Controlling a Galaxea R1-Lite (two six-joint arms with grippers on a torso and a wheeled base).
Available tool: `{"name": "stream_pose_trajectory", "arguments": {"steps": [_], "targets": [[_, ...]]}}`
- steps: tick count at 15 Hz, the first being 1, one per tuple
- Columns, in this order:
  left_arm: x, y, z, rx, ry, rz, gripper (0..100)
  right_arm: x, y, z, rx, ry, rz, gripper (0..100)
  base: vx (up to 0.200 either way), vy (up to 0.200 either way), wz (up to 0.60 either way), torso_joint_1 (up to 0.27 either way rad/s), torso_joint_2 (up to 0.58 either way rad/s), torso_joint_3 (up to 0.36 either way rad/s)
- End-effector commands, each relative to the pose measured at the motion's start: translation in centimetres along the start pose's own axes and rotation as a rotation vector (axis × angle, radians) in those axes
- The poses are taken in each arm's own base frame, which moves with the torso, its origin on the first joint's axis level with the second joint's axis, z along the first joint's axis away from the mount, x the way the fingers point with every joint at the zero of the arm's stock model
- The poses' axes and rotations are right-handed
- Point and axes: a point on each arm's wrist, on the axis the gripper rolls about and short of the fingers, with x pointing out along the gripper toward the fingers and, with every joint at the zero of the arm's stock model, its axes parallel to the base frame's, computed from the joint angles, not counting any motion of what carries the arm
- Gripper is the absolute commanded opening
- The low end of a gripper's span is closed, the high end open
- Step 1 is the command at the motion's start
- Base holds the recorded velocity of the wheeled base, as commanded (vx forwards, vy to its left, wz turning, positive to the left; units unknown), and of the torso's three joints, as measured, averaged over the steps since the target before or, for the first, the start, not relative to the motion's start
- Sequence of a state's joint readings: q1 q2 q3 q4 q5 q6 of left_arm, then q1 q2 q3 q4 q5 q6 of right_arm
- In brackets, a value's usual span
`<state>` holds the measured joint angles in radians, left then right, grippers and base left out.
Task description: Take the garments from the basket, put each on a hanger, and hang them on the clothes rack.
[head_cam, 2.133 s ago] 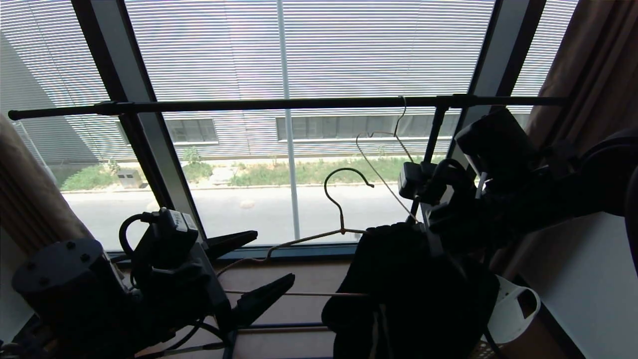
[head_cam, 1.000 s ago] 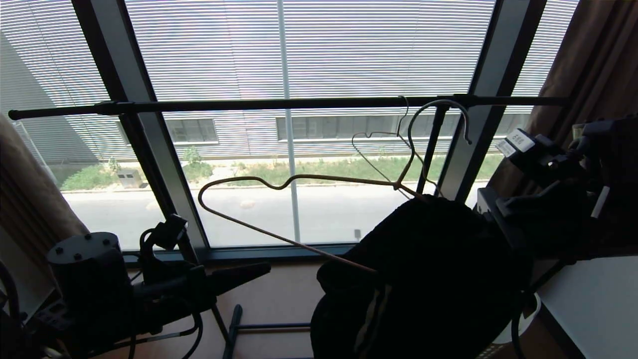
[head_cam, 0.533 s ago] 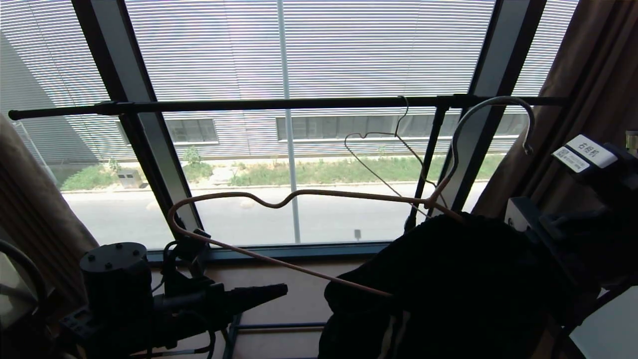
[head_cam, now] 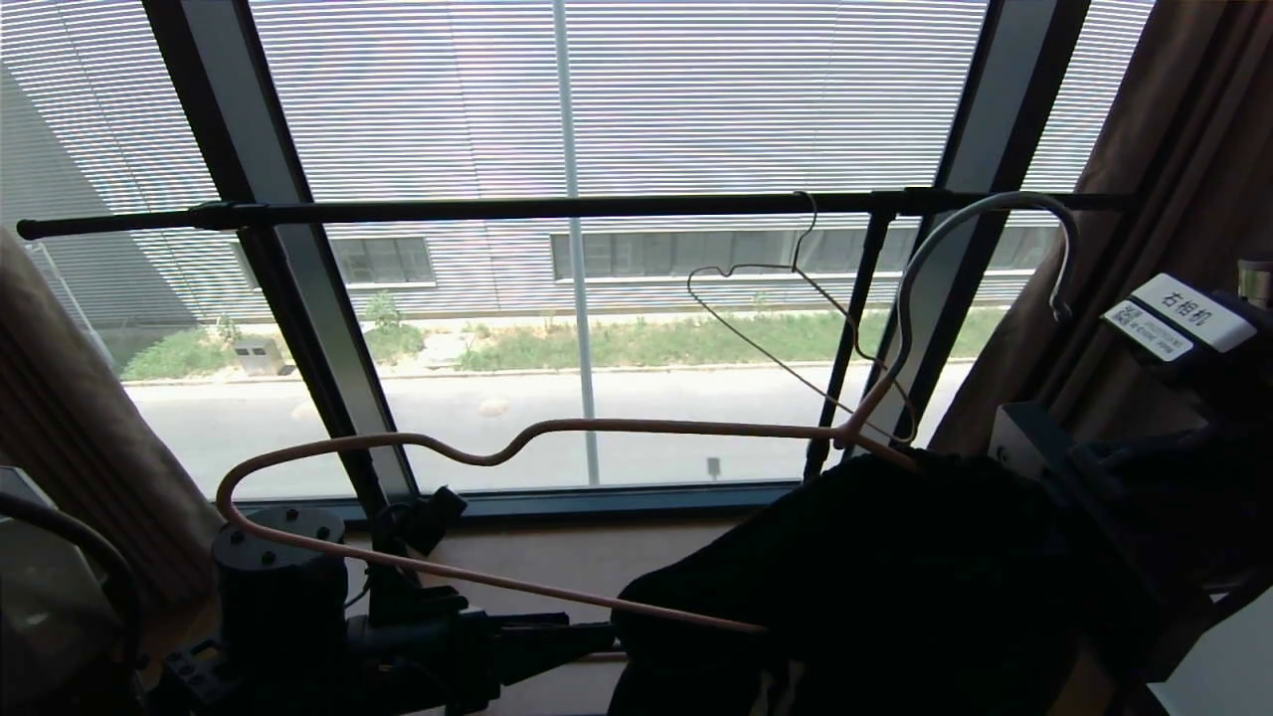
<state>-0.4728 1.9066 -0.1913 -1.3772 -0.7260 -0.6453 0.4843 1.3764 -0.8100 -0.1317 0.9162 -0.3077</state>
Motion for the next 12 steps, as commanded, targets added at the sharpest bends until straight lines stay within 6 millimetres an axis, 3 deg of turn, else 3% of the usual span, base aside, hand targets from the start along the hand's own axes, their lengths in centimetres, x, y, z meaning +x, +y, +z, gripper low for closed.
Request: {"name": "stream_pose_trajectory", "arguments": {"steps": [1,12], "targets": [[0.4,0.1,-0.3,-0.002,0.02,-0.002,100,0.2,0.0,-0.1,0.003,0.005,0.007,0,0.0,0.0,0.0,0.0,0.0,0.0],[2.0,0.0,-0.7,0.001,0.044,0.024,100,1.0,0.8,0.1,-0.014,0.005,0.059,0,0.0,0.0,0.0,0.0,0.0,0.0]]}}
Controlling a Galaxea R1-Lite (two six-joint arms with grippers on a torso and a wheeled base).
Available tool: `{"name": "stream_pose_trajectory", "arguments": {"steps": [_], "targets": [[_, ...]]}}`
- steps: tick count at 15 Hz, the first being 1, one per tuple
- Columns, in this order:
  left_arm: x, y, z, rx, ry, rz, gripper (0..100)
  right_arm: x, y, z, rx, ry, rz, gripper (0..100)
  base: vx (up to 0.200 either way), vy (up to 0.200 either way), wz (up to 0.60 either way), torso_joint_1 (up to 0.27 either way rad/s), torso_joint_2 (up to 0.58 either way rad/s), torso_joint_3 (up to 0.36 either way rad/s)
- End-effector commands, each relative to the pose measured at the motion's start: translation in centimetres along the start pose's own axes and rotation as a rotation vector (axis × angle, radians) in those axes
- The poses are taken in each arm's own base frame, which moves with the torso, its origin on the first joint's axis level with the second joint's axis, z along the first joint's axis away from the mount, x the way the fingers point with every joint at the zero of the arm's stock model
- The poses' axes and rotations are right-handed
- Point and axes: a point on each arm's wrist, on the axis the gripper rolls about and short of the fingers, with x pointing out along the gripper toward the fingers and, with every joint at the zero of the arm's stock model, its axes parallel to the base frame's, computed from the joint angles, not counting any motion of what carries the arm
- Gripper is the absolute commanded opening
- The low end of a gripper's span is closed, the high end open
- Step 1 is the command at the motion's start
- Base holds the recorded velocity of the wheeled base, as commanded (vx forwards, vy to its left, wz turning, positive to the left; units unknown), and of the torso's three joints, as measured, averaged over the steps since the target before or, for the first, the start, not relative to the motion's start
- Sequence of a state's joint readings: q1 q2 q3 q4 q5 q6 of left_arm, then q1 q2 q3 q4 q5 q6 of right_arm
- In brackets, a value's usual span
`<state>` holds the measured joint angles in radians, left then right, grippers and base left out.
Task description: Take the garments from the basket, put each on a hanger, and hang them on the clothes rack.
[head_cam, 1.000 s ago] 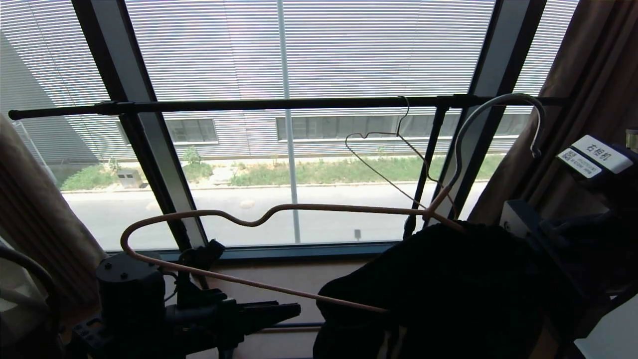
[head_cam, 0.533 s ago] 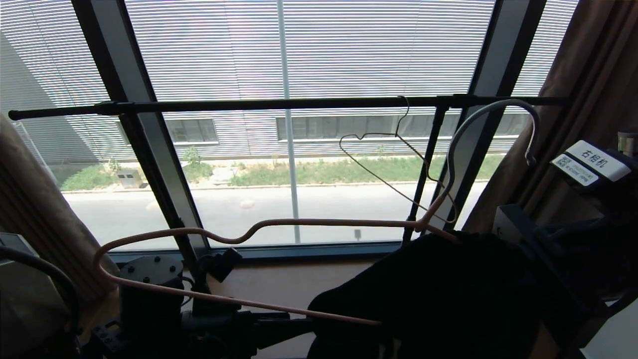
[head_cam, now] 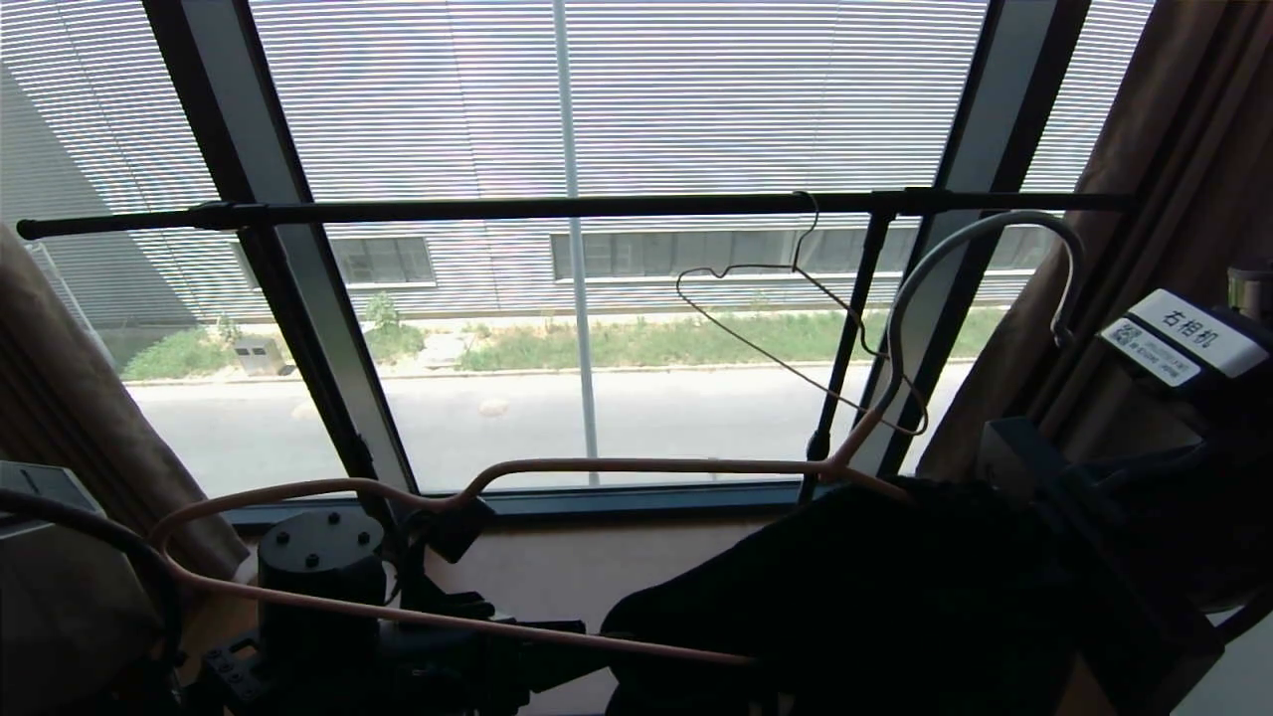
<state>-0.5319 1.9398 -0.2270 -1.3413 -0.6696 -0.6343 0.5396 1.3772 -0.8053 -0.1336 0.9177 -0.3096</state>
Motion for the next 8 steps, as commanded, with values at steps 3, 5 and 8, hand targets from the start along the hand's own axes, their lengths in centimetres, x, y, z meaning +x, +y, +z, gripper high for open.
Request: {"name": "stream_pose_trajectory", "arguments": {"steps": [3,5,8], "targets": [[0.74,-0.15,-0.69,0.0,0.034,-0.004,100,0.33,0.17,0.11,-0.006,-0.001,0.021,0,0.0,0.0,0.0,0.0,0.0,0.0],[0.94,-0.18,-0.88,-0.001,0.044,-0.007,100,0.4,0.24,0.12,-0.007,-0.001,0.025,0,0.0,0.0,0.0,0.0,0.0,0.0],[0.94,-0.19,-0.87,0.0,0.043,-0.007,0,0.41,0.25,0.04,-0.004,0.0,0.027,0,0.0,0.0,0.0,0.0,0.0,0.0]]}}
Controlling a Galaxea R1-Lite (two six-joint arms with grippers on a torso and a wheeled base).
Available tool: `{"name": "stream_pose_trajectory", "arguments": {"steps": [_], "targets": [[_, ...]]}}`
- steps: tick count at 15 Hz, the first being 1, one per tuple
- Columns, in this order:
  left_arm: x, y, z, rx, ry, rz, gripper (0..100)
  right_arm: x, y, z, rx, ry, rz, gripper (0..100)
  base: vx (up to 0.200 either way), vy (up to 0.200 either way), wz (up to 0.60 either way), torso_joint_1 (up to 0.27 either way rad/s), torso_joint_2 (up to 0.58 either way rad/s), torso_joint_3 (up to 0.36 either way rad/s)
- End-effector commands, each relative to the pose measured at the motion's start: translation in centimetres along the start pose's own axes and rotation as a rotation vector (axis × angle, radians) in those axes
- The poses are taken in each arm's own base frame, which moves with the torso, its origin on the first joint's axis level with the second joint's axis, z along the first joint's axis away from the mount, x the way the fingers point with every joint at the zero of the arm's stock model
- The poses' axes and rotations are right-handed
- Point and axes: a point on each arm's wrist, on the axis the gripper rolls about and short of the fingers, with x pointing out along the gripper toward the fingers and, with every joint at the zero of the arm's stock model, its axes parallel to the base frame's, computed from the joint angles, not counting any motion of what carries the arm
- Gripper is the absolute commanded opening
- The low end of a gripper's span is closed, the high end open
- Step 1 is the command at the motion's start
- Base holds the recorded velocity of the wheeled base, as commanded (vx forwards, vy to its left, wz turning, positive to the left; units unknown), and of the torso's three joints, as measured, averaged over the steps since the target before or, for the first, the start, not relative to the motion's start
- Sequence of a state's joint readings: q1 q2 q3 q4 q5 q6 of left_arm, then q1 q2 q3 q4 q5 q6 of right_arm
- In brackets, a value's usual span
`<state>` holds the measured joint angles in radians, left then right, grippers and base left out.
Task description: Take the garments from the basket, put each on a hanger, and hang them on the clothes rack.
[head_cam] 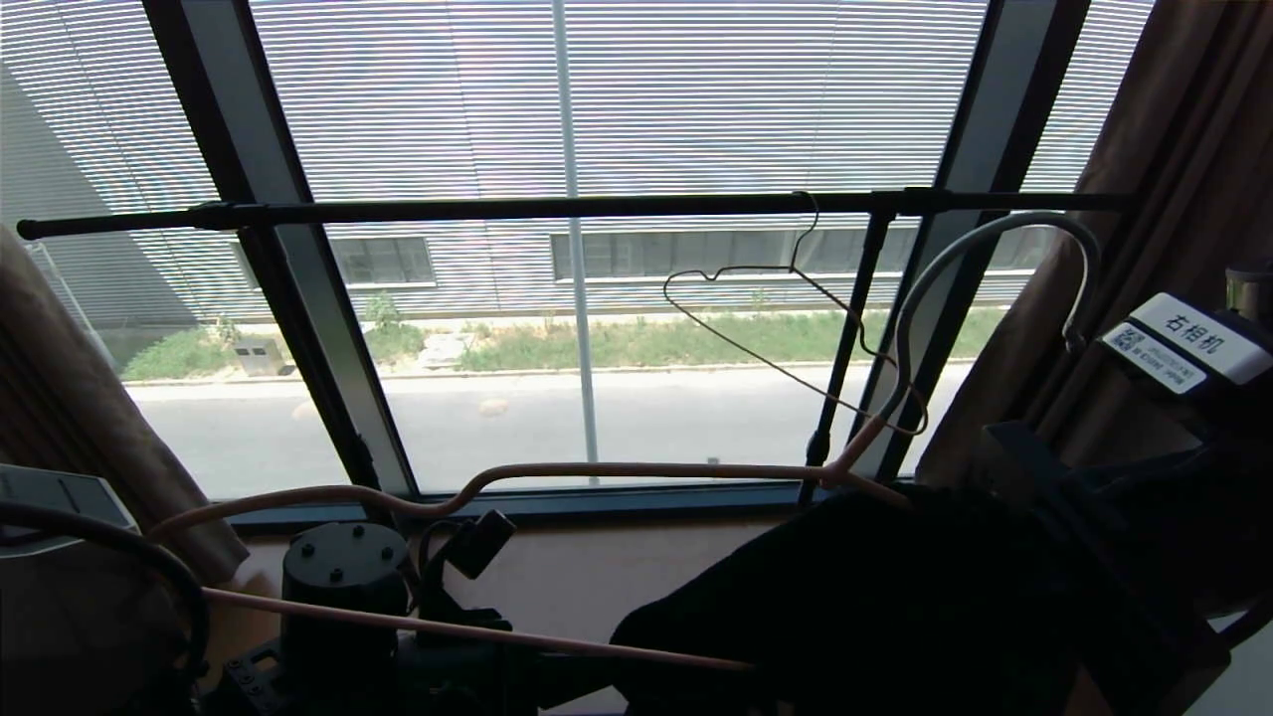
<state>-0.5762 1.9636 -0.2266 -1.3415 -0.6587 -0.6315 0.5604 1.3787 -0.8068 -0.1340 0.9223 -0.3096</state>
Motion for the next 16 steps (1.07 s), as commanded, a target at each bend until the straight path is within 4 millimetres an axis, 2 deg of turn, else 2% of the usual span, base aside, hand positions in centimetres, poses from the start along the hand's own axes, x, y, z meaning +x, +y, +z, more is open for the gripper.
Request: {"name": "stream_pose_trajectory", "arguments": {"steps": [1,6,11,16], "targets": [[0.1,0.0,0.0,0.0,-0.001,0.002,0,0.0,0.0,-0.1,0.001,0.001,0.002,0,0.0,0.0,0.0,0.0,0.0,0.0],[-0.5,0.6,0.6,-0.007,-0.036,0.021,0,-0.2,0.1,-0.4,0.009,0.003,-0.006,0,0.0,0.0,0.0,0.0,0.0,0.0],[-2.2,2.5,2.9,-0.018,-0.15,0.085,0,-2.7,-1.7,-1.1,0.052,-0.011,-0.122,0,0.0,0.0,0.0,0.0,0.0,0.0],[-3.5,3.4,4.3,0.025,-0.219,0.122,0,-2.9,-3.4,-2.2,0.109,0.041,-0.232,0,0.0,0.0,0.0,0.0,0.0,0.0]]}}
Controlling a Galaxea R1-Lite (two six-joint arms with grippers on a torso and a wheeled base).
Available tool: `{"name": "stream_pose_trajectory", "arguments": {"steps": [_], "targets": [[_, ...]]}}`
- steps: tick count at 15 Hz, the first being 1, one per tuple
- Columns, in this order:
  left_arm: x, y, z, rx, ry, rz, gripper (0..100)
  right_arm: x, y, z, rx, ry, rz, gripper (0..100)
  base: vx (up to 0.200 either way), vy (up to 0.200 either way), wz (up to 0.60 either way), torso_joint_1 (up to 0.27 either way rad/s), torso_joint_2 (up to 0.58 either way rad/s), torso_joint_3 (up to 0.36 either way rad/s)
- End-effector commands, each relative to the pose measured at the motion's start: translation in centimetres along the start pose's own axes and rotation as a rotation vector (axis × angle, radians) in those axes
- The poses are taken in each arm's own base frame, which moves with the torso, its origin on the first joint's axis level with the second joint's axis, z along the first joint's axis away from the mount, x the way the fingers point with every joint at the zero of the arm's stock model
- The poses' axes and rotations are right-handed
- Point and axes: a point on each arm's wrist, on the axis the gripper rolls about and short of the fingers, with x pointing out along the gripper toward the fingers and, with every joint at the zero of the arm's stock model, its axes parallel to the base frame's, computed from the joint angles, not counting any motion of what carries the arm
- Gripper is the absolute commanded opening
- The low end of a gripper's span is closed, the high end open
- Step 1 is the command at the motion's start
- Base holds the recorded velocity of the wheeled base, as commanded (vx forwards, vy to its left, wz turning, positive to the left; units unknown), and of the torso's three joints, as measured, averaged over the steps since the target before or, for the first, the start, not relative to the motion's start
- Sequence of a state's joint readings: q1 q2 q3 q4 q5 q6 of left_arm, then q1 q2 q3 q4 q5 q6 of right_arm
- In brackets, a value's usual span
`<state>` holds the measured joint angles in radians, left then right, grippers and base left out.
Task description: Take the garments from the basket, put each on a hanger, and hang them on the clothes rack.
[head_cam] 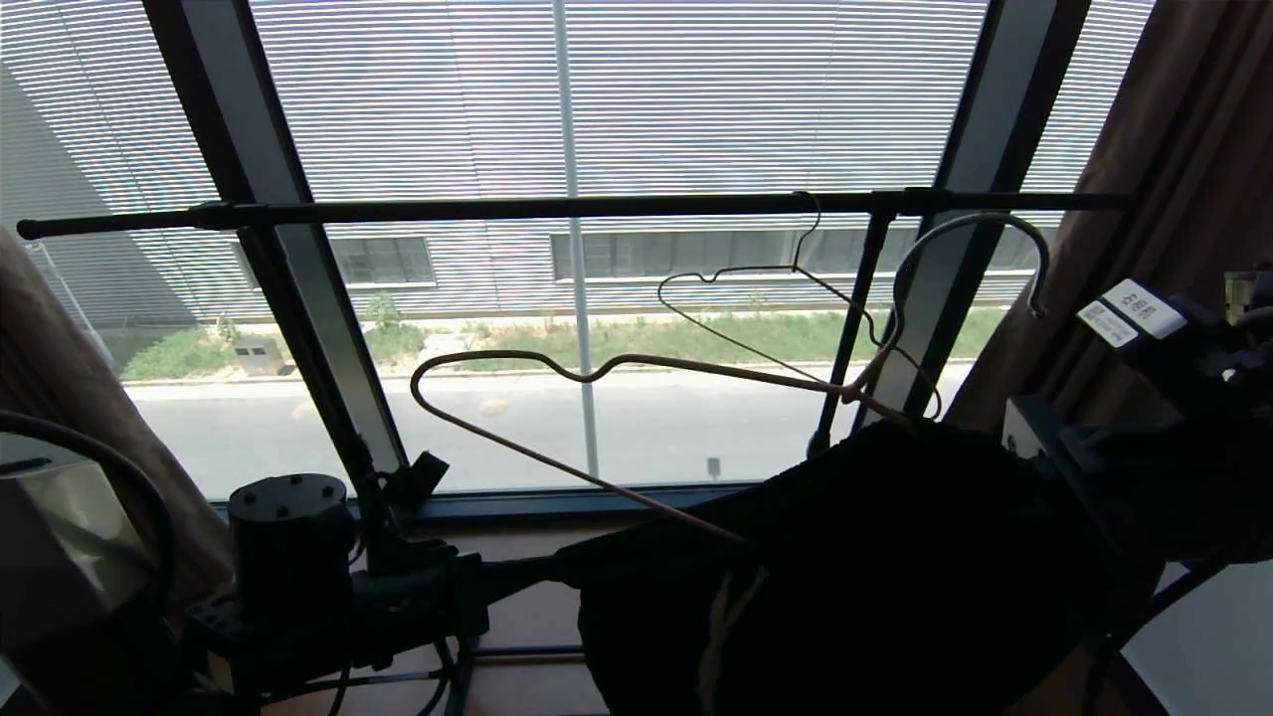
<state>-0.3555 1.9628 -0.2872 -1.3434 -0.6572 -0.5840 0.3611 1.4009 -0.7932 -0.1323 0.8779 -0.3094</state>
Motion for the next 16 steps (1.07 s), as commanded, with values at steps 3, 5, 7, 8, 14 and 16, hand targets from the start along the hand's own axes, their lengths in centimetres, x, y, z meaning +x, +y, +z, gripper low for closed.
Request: {"name": "stream_pose_trajectory", "arguments": {"steps": [3,5,7,8,14,16], "targets": [[-0.5,0.6,1.0,0.017,-0.044,0.022,0,0.9,-1.0,-1.0,0.037,0.064,-0.076,0,0.0,0.0,0.0,0.0,0.0,0.0],[-0.7,0.9,1.5,0.034,-0.064,0.03,0,1.3,-1.3,-1.4,0.053,0.084,-0.082,0,0.0,0.0,0.0,0.0,0.0,0.0],[-0.9,1.2,1.9,0.039,-0.083,0.039,0,1.6,-1.5,-1.7,0.062,0.095,-0.079,0,0.0,0.0,0.0,0.0,0.0,0.0],[-1.0,1.3,2.2,0.044,-0.094,0.041,0,1.8,-1.3,-1.8,0.064,0.102,-0.072,0,0.0,0.0,0.0,0.0,0.0,0.0],[-1.6,1.4,3.2,0.065,-0.138,0.051,0,2.9,-1.0,-2.3,0.05,0.16,-0.099,0,0.0,0.0,0.0,0.0,0.0,0.0],[-2.0,1.6,3.9,0.069,-0.162,0.062,0,3.0,-1.0,-2.7,0.062,0.178,-0.1,0,0.0,0.0,0.0,0.0,0.0,0.0]]}}
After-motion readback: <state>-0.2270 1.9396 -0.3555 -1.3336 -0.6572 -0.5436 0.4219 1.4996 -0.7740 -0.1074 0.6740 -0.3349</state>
